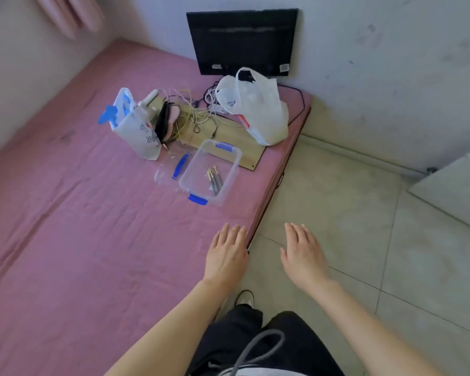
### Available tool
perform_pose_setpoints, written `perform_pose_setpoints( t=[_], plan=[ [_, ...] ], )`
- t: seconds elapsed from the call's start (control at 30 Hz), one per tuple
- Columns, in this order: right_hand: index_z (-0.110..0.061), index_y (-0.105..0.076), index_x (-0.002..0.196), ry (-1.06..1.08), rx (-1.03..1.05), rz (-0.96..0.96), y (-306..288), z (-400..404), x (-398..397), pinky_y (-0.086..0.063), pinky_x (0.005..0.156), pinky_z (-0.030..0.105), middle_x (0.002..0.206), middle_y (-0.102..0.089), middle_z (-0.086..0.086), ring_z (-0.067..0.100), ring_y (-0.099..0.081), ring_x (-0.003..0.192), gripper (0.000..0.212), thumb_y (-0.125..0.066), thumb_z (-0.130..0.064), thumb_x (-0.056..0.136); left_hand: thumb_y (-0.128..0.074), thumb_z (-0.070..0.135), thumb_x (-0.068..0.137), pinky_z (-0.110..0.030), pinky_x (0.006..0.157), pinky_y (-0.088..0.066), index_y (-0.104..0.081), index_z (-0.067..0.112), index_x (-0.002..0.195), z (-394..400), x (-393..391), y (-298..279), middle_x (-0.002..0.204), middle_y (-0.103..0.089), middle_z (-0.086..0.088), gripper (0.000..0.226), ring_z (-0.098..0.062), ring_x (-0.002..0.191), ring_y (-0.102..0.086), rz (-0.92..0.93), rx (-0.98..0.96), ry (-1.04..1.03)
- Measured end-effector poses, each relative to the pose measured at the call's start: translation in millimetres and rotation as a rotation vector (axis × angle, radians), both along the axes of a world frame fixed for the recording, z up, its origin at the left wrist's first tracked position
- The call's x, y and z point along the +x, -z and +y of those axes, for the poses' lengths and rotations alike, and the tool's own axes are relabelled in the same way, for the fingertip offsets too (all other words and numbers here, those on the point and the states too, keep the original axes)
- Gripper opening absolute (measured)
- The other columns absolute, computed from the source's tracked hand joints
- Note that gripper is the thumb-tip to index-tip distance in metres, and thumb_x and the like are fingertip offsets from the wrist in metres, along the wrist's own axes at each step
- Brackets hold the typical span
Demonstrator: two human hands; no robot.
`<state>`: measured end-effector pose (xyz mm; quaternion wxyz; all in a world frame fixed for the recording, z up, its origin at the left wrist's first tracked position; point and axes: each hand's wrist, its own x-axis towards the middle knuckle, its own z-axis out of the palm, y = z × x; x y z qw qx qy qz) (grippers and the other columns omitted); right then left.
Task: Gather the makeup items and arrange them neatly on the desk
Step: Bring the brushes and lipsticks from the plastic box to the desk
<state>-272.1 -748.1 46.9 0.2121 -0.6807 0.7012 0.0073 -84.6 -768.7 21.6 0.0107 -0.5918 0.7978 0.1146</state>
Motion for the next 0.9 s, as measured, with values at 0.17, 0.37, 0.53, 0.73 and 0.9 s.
perform_pose_setpoints(
  t=[0.17,0.37,0.53,0.73,0.9],
  plan=[
    [-0.006,-0.014,0.150,0.057,0.006,0.002,-1.6,-42.8,-44.9,-0.016,0.119,0.039,0.155,-0.024,0.011,0.030,-0.015,0.145,0.062,-0.039,-0.031,0.100,-0.067,0.016,0.080,-0.044,0.101,-0.046,-0.056,0.009,0.128,-49.8,-45.5,-1.6,0.127,-0.061,-0.006,0.050,-0.033,0.126,-0.052,0.048,0.006,0.056],
    [-0.006,-0.015,0.150,-0.008,0.032,0.021,7.8,-102.8,-109.2,-0.018,0.119,0.040,0.154,-0.026,0.012,0.032,-0.016,0.145,0.062,-0.040,-0.032,0.099,-0.059,0.014,0.085,-0.043,0.102,-0.045,-0.054,0.010,0.129,-100.7,-113.1,12.5,0.128,-0.060,-0.005,0.045,-0.029,0.127,-0.050,0.066,0.012,0.019],
    [-0.006,-0.014,0.149,-0.181,0.079,0.054,9.0,-155.4,-159.5,-0.018,0.118,0.040,0.154,-0.025,0.011,0.032,-0.015,0.145,0.062,-0.038,-0.033,0.099,-0.069,0.012,0.080,-0.040,0.095,-0.049,-0.061,0.010,0.120,-125.9,-163.4,14.2,0.118,-0.066,-0.005,0.041,-0.028,0.118,-0.058,0.103,-0.010,-0.180],
    [-0.006,-0.014,0.149,-0.345,0.078,0.053,5.8,-220.7,-187.6,-0.017,0.119,0.040,0.155,-0.022,0.012,0.031,-0.012,0.146,0.061,-0.038,-0.031,0.100,-0.071,0.011,0.076,-0.037,0.093,-0.049,-0.062,0.008,0.118,-154.7,-195.1,9.1,0.117,-0.066,-0.004,0.043,-0.027,0.115,-0.059,0.114,-0.009,-0.324],
    [-0.006,-0.012,0.150,-0.475,0.082,0.043,11.6,-275.2,-175.4,-0.013,0.120,0.039,0.158,-0.016,0.012,0.030,-0.005,0.147,0.060,-0.036,-0.029,0.100,-0.066,0.012,0.082,-0.040,0.098,-0.047,-0.060,0.008,0.122,-181.2,-189.1,12.9,0.123,-0.063,-0.006,0.040,-0.029,0.122,-0.054,0.117,0.027,-0.463]
  ],
)
